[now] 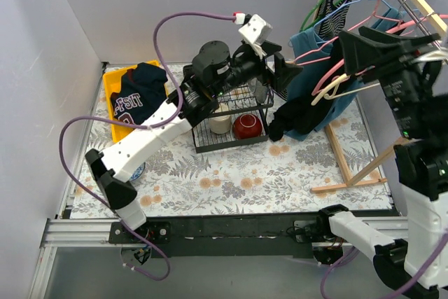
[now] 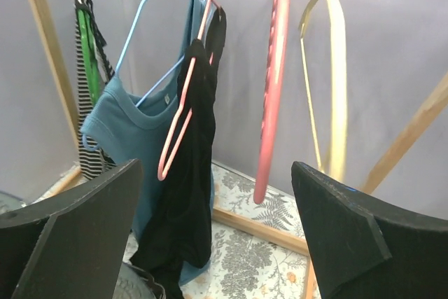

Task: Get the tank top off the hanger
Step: Pick up the hanger from the clothesline.

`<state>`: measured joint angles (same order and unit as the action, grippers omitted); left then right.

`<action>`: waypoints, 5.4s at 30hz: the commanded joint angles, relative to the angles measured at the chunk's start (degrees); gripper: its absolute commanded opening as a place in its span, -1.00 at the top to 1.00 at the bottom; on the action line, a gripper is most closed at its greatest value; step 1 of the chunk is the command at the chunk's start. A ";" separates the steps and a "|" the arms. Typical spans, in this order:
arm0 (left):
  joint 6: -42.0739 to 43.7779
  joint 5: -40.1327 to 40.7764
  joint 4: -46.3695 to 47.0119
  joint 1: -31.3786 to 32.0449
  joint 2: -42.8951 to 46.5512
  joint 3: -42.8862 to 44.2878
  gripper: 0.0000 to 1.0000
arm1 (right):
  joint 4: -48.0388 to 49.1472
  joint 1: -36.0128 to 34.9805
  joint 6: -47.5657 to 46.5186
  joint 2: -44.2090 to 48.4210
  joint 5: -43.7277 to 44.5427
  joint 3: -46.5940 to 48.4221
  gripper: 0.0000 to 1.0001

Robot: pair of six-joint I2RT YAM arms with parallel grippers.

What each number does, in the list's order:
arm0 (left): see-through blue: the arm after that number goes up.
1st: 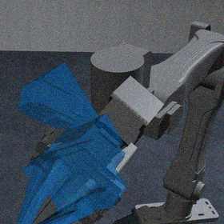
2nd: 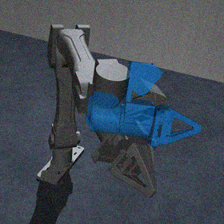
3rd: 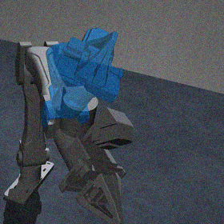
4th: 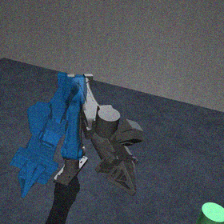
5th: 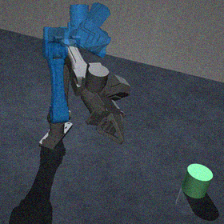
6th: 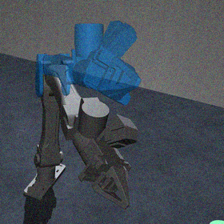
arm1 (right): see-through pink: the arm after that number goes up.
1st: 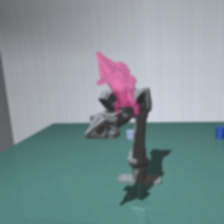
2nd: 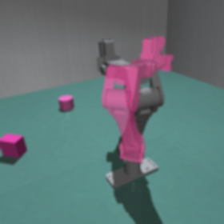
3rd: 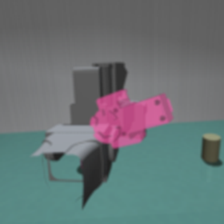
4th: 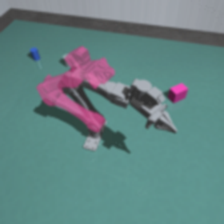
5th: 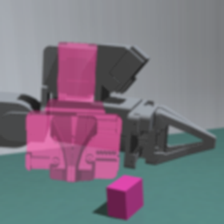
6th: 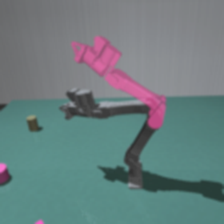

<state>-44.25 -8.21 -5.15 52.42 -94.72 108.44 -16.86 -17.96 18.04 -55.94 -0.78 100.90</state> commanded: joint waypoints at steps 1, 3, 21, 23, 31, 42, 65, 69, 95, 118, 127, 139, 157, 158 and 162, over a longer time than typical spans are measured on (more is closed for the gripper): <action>-4.17 -7.60 -1.87 -2.76 -4.58 8.24 -0.69 | 8.33 0.38 1.82 3.99 -9.05 -1.41 -0.20; -4.35 -9.71 -2.59 -3.81 -8.89 11.16 -0.63 | 9.47 0.29 2.35 6.01 -10.38 -2.11 -0.18; -2.42 -17.02 -2.41 -6.90 -23.05 22.95 -0.10 | 10.36 0.29 1.56 12.35 -9.42 -4.13 -0.14; -2.51 -17.98 -1.97 -6.90 -23.76 23.04 -0.01 | 10.53 0.29 1.29 12.61 -9.07 -4.05 -0.14; -3.74 -19.65 1.27 -6.55 -24.37 22.69 0.28 | 10.62 0.29 1.03 12.79 -8.37 -3.61 -0.11; -0.84 -14.65 3.21 -3.65 -25.43 24.36 0.96 | 10.62 0.38 1.20 12.70 -8.37 -3.96 -0.08; -0.31 -9.81 18.15 -2.50 -18.84 21.28 1.00 | 10.97 0.38 1.21 14.19 -6.34 -6.07 -0.05; -0.31 -10.25 21.75 -2.41 -17.87 19.36 1.00 | 11.15 0.29 1.12 14.11 -6.43 -6.59 -0.05; -2.24 -8.76 39.51 -2.41 -21.55 22.33 1.00 | 10.36 0.29 0.33 12.61 -4.94 -5.10 -0.01; -3.83 -6.91 48.83 -2.41 -21.74 22.60 1.00 | 10.10 0.29 -0.29 11.65 -4.32 -4.93 0.01; -3.12 -7.17 50.50 -2.41 -19.19 20.23 1.00 | 9.31 0.38 -0.29 10.51 -3.36 -4.66 0.02; -4.44 -7.61 51.12 -2.41 -21.65 25.59 1.00 | 8.43 0.29 -3.45 2.60 5.77 -0.11 0.16; -4.79 -7.97 53.40 -2.50 -19.37 19.88 1.00 | 3.94 0.29 -0.47 -12.96 32.76 8.87 -0.28; -4.71 -7.88 53.66 -2.50 -19.28 19.27 1.00 | 4.90 0.29 -0.29 -12.70 33.55 8.35 -0.30; -4.88 -8.23 53.66 -2.41 -19.19 19.17 1.00 | 8.68 0.38 -0.20 -12.26 35.84 5.36 -0.36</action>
<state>-49.28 -16.49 47.31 49.84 -117.62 128.11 -13.39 -17.96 16.69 -69.67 30.13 106.67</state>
